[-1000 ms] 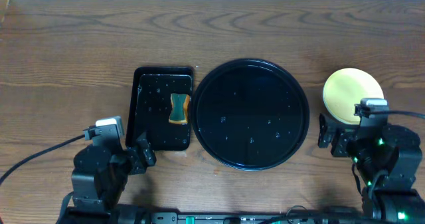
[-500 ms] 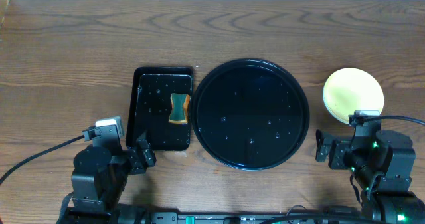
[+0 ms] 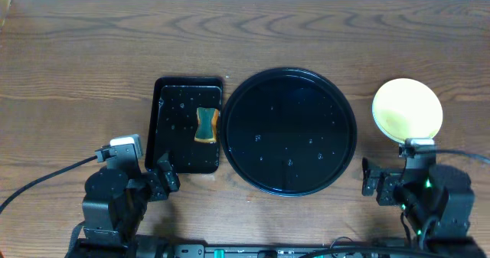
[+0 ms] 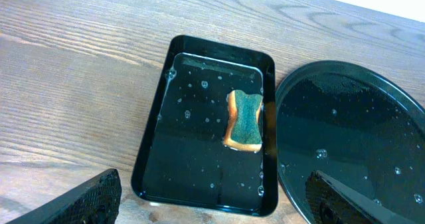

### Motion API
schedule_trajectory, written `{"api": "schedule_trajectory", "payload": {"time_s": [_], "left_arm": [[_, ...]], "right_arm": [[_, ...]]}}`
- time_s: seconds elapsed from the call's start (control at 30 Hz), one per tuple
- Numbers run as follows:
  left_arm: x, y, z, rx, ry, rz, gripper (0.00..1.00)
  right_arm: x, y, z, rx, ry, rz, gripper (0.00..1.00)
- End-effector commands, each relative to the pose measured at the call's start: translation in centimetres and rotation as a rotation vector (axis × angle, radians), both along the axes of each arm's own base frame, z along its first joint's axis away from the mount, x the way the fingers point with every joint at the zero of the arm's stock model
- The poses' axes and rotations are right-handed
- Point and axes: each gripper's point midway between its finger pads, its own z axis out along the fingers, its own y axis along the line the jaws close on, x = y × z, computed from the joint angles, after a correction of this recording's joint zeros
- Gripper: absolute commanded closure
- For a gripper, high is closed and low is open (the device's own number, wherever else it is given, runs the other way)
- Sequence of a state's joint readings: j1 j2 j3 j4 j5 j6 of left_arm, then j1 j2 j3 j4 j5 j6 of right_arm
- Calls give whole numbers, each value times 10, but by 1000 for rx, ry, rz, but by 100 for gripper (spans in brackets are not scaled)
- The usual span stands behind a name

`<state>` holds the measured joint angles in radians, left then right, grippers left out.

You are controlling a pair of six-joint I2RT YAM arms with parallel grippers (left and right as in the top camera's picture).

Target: Clean dirty plates on tray and stack at the side

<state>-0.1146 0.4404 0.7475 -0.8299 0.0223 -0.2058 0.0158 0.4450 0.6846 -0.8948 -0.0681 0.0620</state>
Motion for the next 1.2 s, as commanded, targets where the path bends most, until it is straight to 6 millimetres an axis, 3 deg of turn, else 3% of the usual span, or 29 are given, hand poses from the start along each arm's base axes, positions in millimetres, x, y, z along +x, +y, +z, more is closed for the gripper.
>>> {"api": "schedule_trajectory", "payload": {"time_s": [0.0,0.37,0.47,0.77,1.0,1.07,1.17], "left_arm": [[0,2,-2,7,2,6,11],[0,2,-2,7,2,6,11],[0,2,-2,7,2,6,11],[0,2,-2,7,2,6,11],[0,2,-2,7,2,6,11],[0,2,-2,7,2,6,11],[0,2,-2,7,2,6,10]], "right_arm": [[3,5,2,-18,-130,37,1],[24,32,44,6,-634,185,1],[28,34,45,6,-710,192,1],[39,26,25,-10,-838,135,1],[46,4,-8,-51,-703,9,1],[46,5,-33,-55,-605,19,1],[45,9,-38,-49,-585,40,1]]}}
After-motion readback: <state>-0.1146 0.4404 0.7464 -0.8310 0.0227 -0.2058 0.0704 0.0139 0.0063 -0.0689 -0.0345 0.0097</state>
